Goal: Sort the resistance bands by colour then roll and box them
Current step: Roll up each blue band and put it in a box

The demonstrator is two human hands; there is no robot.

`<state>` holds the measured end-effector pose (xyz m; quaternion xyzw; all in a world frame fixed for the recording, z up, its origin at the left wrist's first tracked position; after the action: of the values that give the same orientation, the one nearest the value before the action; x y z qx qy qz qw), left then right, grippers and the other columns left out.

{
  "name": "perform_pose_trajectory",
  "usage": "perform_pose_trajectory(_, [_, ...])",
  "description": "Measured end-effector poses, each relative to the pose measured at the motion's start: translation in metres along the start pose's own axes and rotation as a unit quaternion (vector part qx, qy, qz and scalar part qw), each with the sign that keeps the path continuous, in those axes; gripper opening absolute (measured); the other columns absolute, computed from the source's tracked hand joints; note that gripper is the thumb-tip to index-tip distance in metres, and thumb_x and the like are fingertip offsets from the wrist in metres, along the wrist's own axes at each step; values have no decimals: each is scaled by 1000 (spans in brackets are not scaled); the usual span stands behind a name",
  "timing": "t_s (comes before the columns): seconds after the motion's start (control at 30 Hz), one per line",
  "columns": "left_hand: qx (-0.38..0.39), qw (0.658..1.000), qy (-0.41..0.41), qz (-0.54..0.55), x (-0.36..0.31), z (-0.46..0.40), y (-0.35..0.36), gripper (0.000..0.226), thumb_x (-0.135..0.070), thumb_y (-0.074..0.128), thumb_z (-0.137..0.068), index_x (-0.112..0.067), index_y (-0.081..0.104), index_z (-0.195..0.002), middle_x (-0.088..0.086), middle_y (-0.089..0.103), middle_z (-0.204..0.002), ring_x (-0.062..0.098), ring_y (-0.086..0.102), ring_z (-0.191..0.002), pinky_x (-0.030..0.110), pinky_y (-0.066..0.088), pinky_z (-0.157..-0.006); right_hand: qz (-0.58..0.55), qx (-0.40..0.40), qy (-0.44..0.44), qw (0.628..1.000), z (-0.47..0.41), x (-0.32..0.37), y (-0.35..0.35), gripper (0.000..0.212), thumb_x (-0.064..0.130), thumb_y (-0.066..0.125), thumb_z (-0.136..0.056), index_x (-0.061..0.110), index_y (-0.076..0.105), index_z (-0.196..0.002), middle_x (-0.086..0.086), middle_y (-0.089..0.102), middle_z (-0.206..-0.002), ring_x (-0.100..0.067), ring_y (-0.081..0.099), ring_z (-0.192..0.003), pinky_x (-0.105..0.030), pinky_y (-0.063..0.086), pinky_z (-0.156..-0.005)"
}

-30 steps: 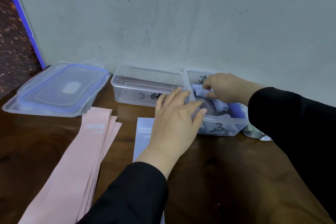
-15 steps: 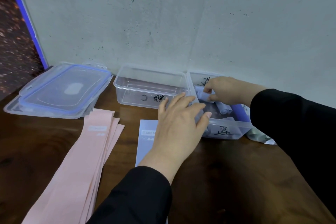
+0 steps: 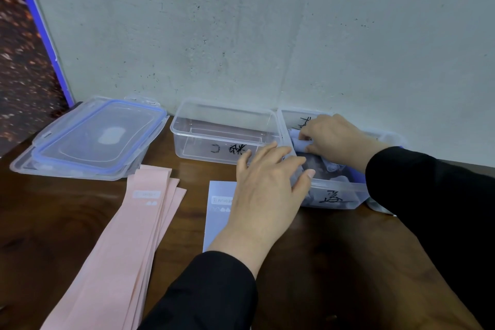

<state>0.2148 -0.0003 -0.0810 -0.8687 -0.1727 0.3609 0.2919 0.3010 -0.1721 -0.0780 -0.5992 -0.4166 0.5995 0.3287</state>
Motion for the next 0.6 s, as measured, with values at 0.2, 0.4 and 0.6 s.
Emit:
perform_pose_trajectory(0.2, [4,1000,2,0,0,0,0,51,-54,34,-94,-28,72,-116,-8,63,-131,13,47,-134,48,26,-116,-43,16,7,999,3,-1,0,20,38,64,-94,25,65,-108,5,65,-110,-22,58,-106,-37,44,-85])
perform_pose_trajectory(0.4, [8,1000,9,-14,-3,0,0,53,-53,32,-95,-26,71,-118,-5,63,-132,15,48,-133,47,27,-115,-170,-42,53,983,16,-20,-33,25,34,64,-97,17,69,-115,-1,66,-115,-22,56,-105,-37,44,-90])
perform_pose_trajectory(0.6, [-85,996,40,11,-14,2,-26,38,-38,42,-99,-19,74,-106,-3,68,-112,19,58,-108,41,40,-98,-290,-131,75,945,62,-12,-82,17,32,62,-99,19,73,-102,6,65,-98,-14,57,-89,-31,44,-81])
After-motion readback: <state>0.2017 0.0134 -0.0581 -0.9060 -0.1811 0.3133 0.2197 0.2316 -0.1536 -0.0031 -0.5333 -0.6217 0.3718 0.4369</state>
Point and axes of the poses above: each hand's wrist, its own z-axis away from the middle knuckle, its own y-axis out of the palm, x = y × z, the point moved 10 cm from there along -z, towards the middle knuckle
